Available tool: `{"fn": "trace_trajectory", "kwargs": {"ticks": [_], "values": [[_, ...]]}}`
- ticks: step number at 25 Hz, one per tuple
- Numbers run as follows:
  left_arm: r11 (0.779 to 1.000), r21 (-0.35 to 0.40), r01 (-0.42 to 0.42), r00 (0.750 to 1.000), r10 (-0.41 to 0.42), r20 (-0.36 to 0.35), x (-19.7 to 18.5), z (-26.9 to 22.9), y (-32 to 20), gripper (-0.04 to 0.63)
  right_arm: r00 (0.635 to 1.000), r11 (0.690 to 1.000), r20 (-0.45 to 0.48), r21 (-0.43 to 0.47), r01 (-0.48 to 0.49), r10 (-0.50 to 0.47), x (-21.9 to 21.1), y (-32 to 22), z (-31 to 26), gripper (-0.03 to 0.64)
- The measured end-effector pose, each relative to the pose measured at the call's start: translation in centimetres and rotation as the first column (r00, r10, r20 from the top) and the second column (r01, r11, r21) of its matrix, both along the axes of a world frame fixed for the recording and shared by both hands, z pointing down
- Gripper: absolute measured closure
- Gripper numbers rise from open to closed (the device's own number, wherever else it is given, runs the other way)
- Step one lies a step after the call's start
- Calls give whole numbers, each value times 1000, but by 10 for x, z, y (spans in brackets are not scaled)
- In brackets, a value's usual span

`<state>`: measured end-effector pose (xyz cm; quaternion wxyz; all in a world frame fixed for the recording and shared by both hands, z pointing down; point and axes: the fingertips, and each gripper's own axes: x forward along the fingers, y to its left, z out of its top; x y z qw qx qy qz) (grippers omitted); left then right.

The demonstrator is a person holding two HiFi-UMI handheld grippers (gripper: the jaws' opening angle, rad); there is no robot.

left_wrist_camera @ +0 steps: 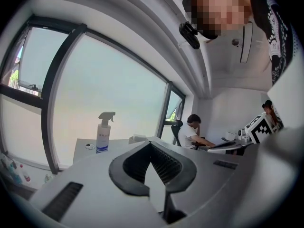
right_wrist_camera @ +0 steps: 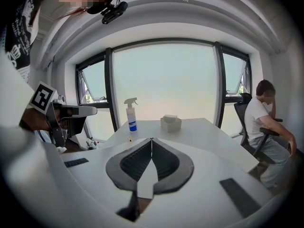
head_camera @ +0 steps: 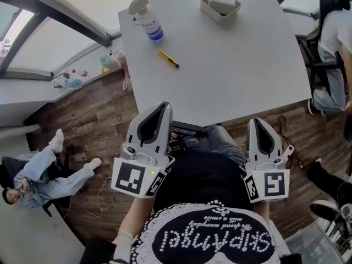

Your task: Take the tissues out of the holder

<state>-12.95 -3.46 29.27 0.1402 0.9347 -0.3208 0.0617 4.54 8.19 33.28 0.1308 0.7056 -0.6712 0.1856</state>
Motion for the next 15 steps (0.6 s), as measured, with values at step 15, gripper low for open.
{"fn": "trace_trajectory", "kwargs": {"ticks": [15], "values": [[998,-4,59,997,-59,39,47,-3,-3,594,996,997,46,3,82,-82,48,-20,4,603]]}}
